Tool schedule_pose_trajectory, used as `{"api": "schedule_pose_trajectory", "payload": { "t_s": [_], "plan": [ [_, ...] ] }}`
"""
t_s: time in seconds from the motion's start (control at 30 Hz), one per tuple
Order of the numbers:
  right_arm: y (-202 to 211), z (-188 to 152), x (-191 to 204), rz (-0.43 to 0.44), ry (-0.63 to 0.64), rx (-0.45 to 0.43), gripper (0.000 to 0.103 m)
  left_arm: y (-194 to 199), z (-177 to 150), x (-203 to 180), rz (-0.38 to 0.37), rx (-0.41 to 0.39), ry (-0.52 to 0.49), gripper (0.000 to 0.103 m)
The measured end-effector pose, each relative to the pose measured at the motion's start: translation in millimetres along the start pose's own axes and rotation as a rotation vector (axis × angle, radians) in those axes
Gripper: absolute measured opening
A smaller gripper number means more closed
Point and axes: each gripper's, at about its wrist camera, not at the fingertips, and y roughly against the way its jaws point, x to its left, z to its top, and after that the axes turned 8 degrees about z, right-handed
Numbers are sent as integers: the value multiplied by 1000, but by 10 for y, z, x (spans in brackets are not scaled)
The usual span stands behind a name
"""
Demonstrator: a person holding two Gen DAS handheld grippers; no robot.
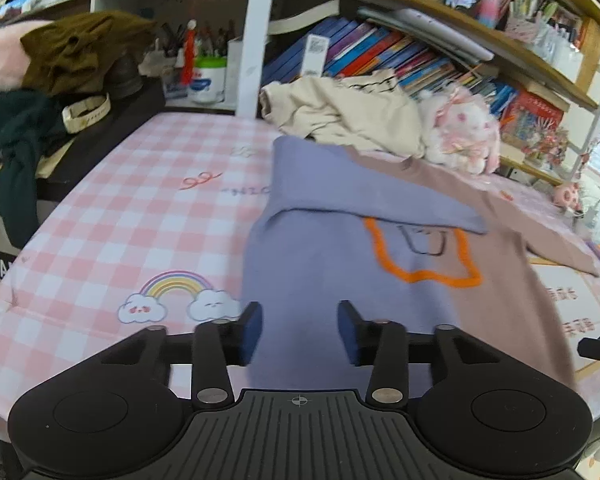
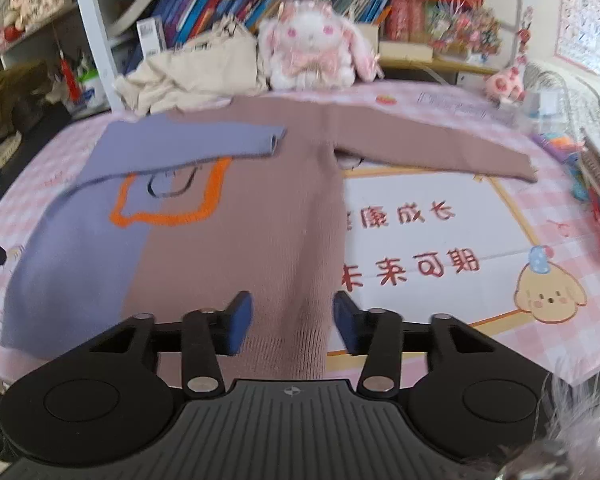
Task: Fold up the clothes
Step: 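Open both grippers and move the right gripper to the mauve sleeve cuff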
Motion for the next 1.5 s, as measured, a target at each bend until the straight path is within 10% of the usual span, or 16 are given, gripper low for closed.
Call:
{"api": "schedule_pose_trajectory", "payload": {
  "t_s": [0.4,0.8,1.5],
  "plan": [
    [172,-151,-42,-56,-11,17,71,37,-257,-490,-74,57,-104,78],
    [-5,21,-495,-40,-45,17,75,-69,-170,-833,21,45,-84,86],
    [-659,1095,-2712,-35,-124,-8,79,-57,-266,-2094,303,16,80,93]
  ]
}}
